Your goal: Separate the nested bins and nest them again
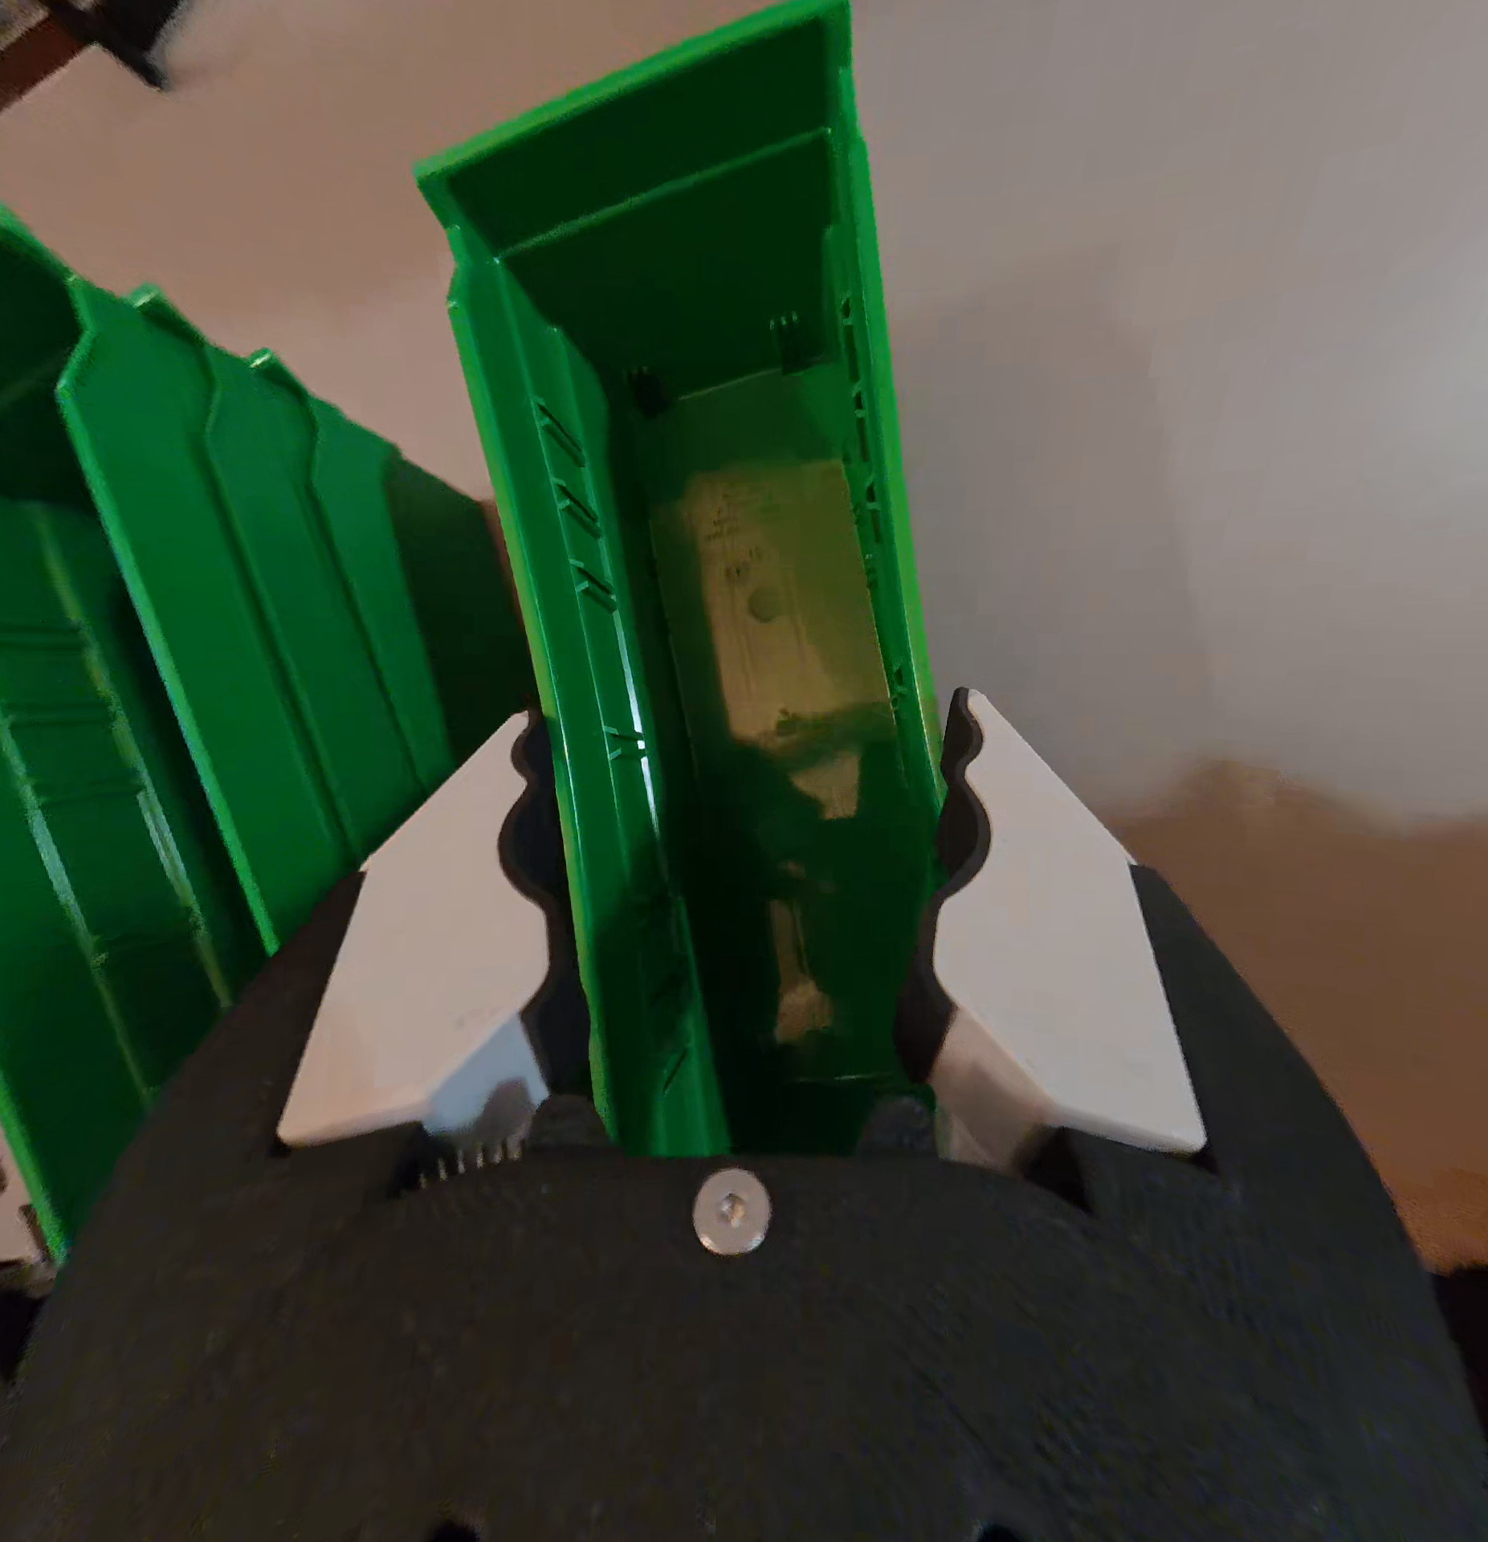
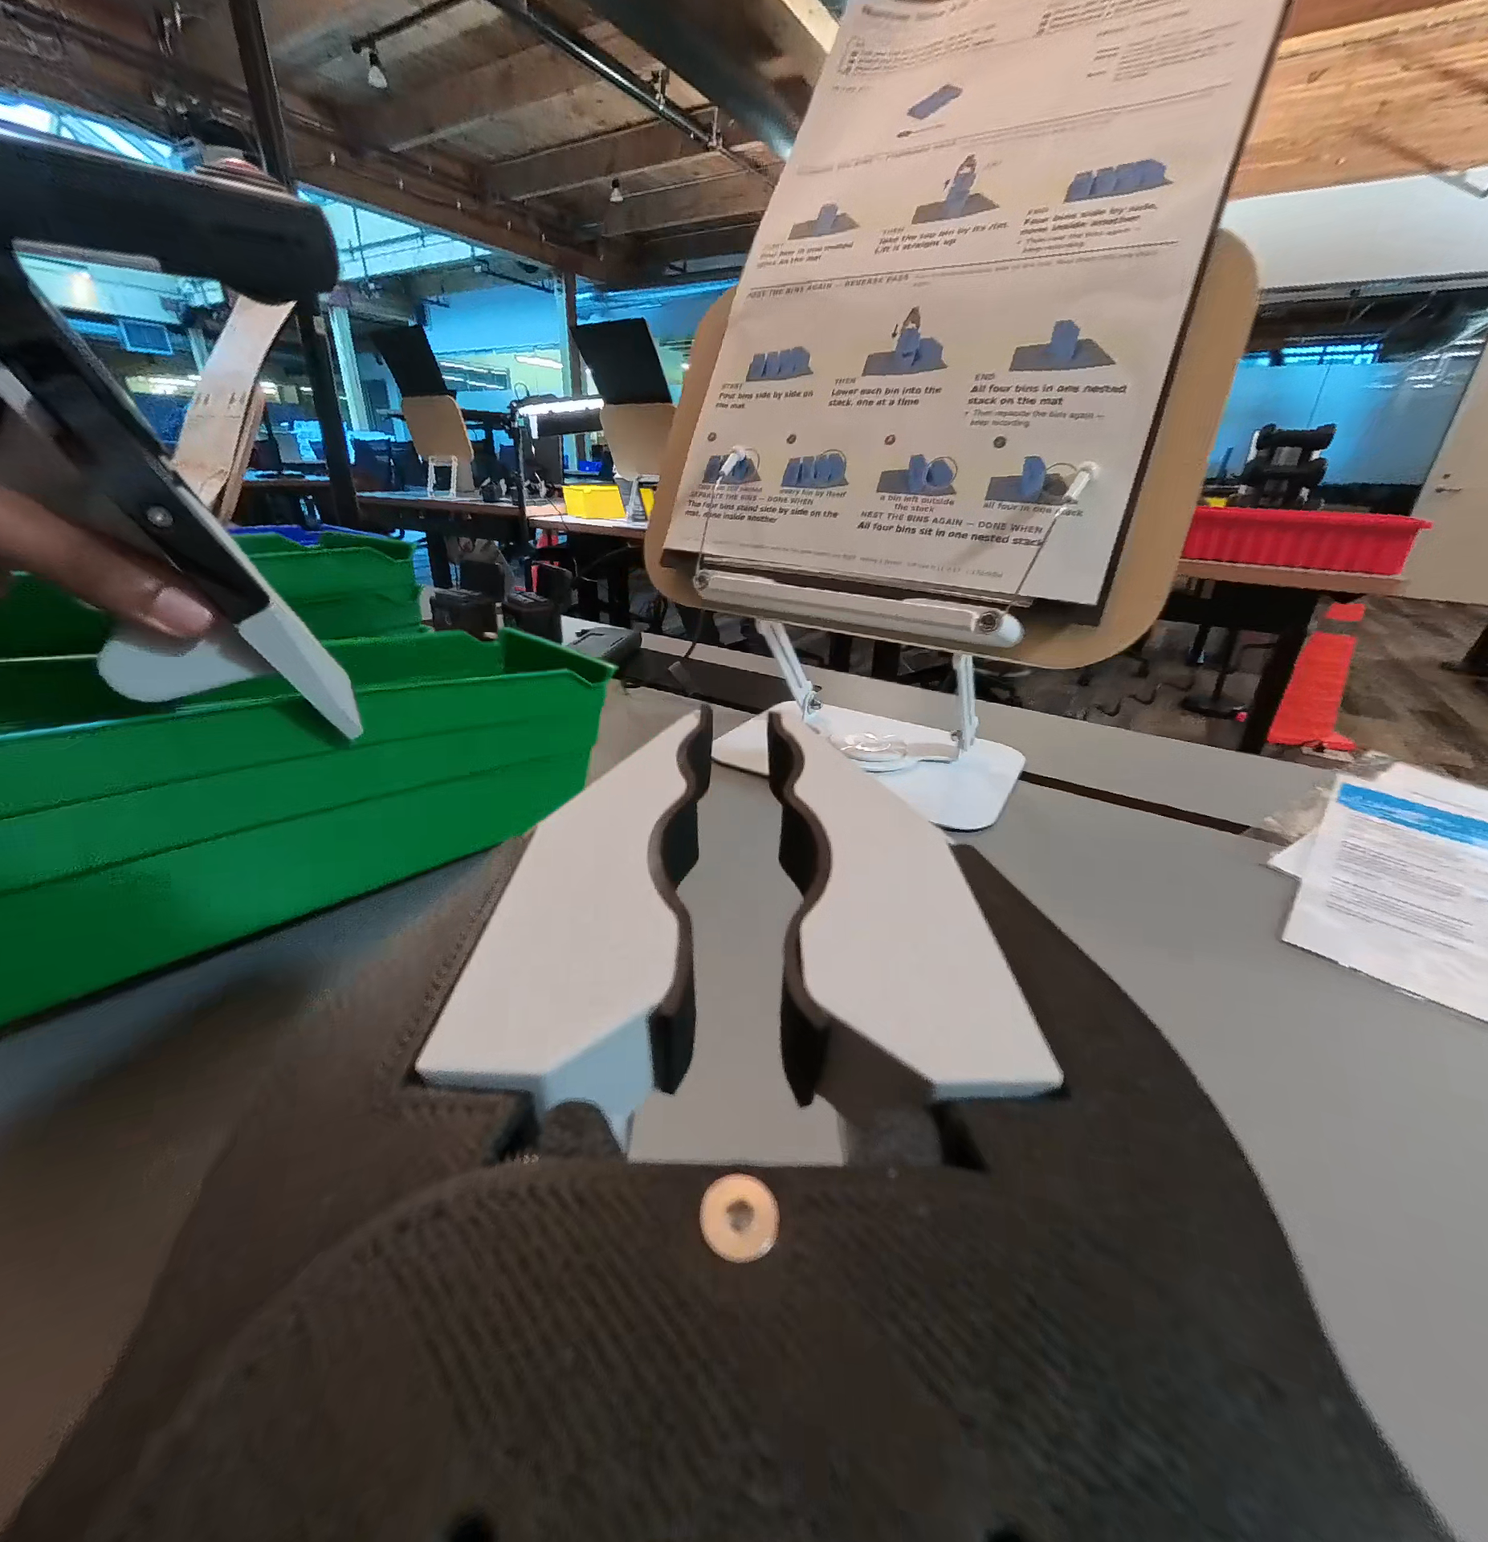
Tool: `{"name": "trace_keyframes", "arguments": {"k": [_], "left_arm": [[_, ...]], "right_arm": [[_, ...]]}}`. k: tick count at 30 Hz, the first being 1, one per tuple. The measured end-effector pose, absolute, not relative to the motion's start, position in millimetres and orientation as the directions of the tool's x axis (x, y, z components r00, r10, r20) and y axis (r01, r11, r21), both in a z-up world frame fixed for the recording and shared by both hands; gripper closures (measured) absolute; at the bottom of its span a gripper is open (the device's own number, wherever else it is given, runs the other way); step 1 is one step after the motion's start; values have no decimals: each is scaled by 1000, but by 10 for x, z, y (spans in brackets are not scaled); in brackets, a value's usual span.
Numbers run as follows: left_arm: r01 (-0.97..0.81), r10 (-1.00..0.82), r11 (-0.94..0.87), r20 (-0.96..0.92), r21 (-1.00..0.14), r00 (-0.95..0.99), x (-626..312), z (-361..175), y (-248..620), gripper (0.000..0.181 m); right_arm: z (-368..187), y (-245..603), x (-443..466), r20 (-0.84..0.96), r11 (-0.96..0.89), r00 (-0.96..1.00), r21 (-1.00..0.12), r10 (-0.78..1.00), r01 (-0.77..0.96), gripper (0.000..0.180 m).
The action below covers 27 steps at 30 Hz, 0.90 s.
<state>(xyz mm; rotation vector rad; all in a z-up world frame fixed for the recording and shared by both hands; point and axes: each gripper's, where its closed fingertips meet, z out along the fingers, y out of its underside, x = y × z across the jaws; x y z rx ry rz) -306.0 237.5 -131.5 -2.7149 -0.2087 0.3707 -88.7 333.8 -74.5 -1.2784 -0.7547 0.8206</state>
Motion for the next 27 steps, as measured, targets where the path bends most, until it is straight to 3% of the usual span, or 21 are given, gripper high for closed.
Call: {"name": "trace_keyframes", "arguments": {"k": [7, 13, 20, 23, 27], "left_arm": [[167, 249, -897, -154, -410, 956, -3042, -1508, 2305, 82], [101, 186, -937, -232, -335, 955, -2973, -1531, 2354, 78], [137, 203, -941, -192, -311, 960, -2958, -1552, 2317, 69], [108, 171, -938, -169, -331, 971, -2881, -1462, 2303, 84], [109, 158, -923, -104, -368, 982, -2823, -1144, 2244, 69]], "right_arm": [[-855, 3273, -1025, 83, 137, 491, -988, 867, -76, 169], [-905, 3340, -990, 29, 92, 485, -990, 874, -106, 170], [-915, 3350, -979, 5, 72, 478, -990, 878, -122, 169], [-911, 3345, -984, -11, 59, 469, -989, 883, -134, 169], [-892, 3357, -956, -47, 34, 460, -986, 887, -165, 169]]}}
